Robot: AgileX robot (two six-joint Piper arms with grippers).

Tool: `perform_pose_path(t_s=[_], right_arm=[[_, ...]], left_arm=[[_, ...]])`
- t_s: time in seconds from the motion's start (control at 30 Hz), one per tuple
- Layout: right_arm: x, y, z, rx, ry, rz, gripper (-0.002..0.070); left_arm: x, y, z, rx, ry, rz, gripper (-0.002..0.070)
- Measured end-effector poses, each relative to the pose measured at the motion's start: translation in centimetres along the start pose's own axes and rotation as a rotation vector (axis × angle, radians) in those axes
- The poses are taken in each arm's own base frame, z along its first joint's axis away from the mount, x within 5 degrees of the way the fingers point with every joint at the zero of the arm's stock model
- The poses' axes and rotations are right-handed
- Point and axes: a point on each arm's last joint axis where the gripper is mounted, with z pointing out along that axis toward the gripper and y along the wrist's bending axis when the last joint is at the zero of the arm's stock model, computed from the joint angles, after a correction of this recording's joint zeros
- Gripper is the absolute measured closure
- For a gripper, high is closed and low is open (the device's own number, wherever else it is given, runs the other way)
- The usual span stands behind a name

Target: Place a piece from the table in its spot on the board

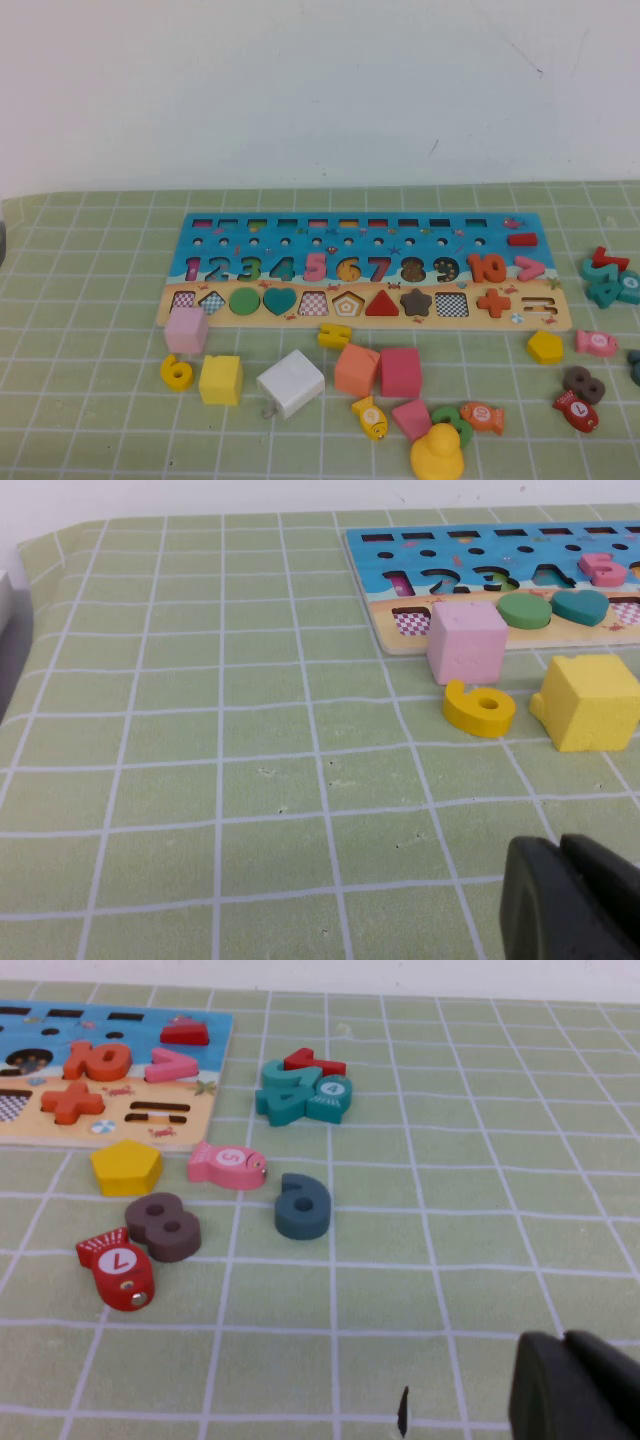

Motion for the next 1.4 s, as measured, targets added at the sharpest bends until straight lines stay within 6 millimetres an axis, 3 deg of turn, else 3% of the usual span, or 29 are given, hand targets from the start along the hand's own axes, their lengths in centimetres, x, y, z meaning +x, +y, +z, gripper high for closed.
perform_pose_path(t_s=[0.43,0.7,1.07,1.17,1.27,1.4], right_arm=[[0.0,0.0,0.0,0.000,0.000,0.000,0.0677],[0.0,0.0,0.0,0.000,0.000,0.000,0.0677],[0.0,0.0,0.0,0.000,0.000,0.000,0.0677],[0.0,0.0,0.0,0.000,0.000,0.000,0.0677],[0.0,0.0,0.0,0.000,0.000,0.000,0.0677],[0.0,0.0,0.0,0.000,0.000,0.000,0.0677]], left_arm=[[0.0,0.0,0.0,0.004,-0.002,-0.020,0.0677],[-0.6,-1.4,-0.1,0.172,-0.014,-0.738,0.0677],[-1.5,-1.9,-0.3,0.279,-0.039,-1.080,0.0677],[-1.6,-2.0,-0.4,0.298,-0.048,-1.039,0.0677],[-1.8,-2.4,-0.6,0.318,-0.048,-0.859,0.0677],[-4.6,-3.4,-2.2,0.379,-0.072,-0.571,0.0677]])
